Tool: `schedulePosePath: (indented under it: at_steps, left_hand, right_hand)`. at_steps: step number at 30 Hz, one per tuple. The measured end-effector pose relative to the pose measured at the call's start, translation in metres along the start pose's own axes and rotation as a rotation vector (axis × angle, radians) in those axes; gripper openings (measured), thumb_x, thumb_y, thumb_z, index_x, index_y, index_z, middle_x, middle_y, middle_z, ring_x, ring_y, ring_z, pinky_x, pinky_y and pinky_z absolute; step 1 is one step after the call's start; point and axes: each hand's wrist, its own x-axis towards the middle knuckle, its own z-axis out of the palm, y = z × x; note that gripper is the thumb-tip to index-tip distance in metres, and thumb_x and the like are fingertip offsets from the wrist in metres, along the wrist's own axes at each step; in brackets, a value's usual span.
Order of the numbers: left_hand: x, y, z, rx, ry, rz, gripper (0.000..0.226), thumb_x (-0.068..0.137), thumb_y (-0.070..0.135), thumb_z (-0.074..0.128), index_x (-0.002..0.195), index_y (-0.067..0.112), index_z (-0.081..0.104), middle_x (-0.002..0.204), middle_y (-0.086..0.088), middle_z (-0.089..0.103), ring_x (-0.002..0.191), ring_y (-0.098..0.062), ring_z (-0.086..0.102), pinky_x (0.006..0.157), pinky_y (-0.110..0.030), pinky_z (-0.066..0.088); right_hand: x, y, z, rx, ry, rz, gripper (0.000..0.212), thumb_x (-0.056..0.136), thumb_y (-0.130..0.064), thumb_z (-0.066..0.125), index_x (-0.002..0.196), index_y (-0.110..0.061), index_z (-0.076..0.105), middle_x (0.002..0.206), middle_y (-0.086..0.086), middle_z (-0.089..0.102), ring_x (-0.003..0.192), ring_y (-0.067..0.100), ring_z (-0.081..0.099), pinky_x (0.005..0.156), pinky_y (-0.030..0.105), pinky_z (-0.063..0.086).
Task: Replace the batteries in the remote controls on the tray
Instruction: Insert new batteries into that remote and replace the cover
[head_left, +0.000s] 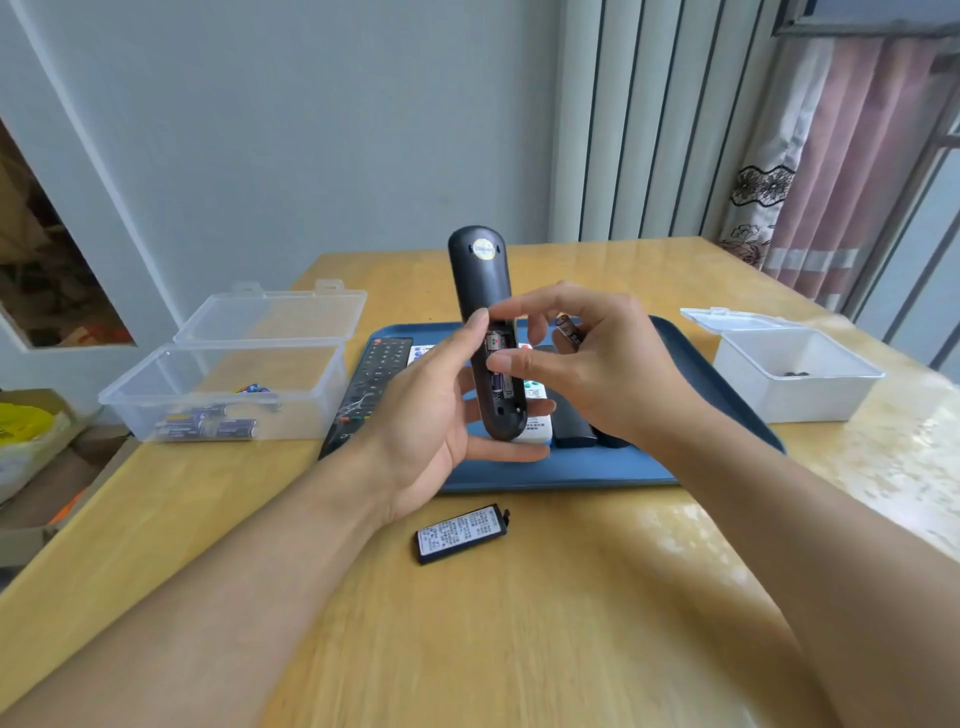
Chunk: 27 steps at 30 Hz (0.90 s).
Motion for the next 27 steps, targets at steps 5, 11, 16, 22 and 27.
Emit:
schedulePosePath:
  at_steps: [5, 11, 16, 22, 27]
  left_hand:
    - [-0.001, -0.003, 0.003, -0.003, 0.049, 0.022, 0.038, 0.104, 0.039, 0.049, 0.129, 0.014, 0.062, 0.114, -0.018, 0.071, 0.098, -0.041, 0.072, 0.081, -0.066, 0.057]
    - [0.003, -0.006, 0.005, -0.065, 0.072, 0.047, 0.032, 0.107, 0.029, 0.044, 0.124, 0.006, 0.059, 0.103, -0.014, 0.074, 0.096, -0.045, 0.072, 0.086, -0.065, 0.056]
    - [0.007, -0.001, 0.002, -0.189, 0.181, 0.100, 0.031, 0.109, 0.021, 0.038, 0.122, -0.002, 0.054, 0.101, -0.021, 0.075, 0.093, -0.042, 0.074, 0.088, -0.053, 0.058]
    - [0.010, 0.002, -0.001, -0.271, 0.263, 0.133, 0.021, 0.110, 0.015, 0.034, 0.106, 0.006, 0.053, 0.102, -0.021, 0.075, 0.106, -0.038, 0.071, 0.079, -0.039, 0.060]
    - [0.012, 0.001, -0.004, -0.217, 0.316, 0.140, 0.019, 0.108, 0.012, 0.039, 0.105, 0.006, 0.057, 0.099, -0.014, 0.074, 0.099, -0.033, 0.073, 0.074, -0.039, 0.060]
  right_hand:
    - [0.002, 0.005, -0.001, -0.035, -0.007, 0.046, 0.050, 0.069, -0.027, 0.091, 0.107, -0.032, 0.060, 0.072, -0.004, 0.053, 0.055, 0.002, 0.047, 0.062, 0.018, 0.037]
    - [0.002, 0.004, -0.002, -0.051, 0.019, 0.096, 0.052, 0.068, -0.027, 0.092, 0.109, -0.026, 0.059, 0.073, 0.002, 0.049, 0.056, 0.001, 0.042, 0.051, 0.008, 0.040]
    - [0.005, 0.005, -0.003, 0.073, 0.045, 0.256, 0.017, 0.093, -0.035, 0.068, 0.105, -0.026, 0.061, 0.071, -0.005, 0.049, 0.056, 0.004, 0.041, 0.058, 0.020, 0.036]
    - [0.005, 0.004, -0.005, 0.264, -0.005, 0.359, 0.027, 0.100, -0.006, 0.040, 0.102, -0.017, 0.064, 0.077, 0.000, 0.053, 0.059, 0.013, 0.035, 0.059, 0.026, 0.031]
    - [0.005, 0.007, -0.004, 0.163, -0.067, 0.159, 0.031, 0.105, -0.008, 0.047, 0.130, -0.016, 0.063, 0.089, 0.001, 0.067, 0.070, 0.009, 0.055, 0.067, 0.015, 0.044]
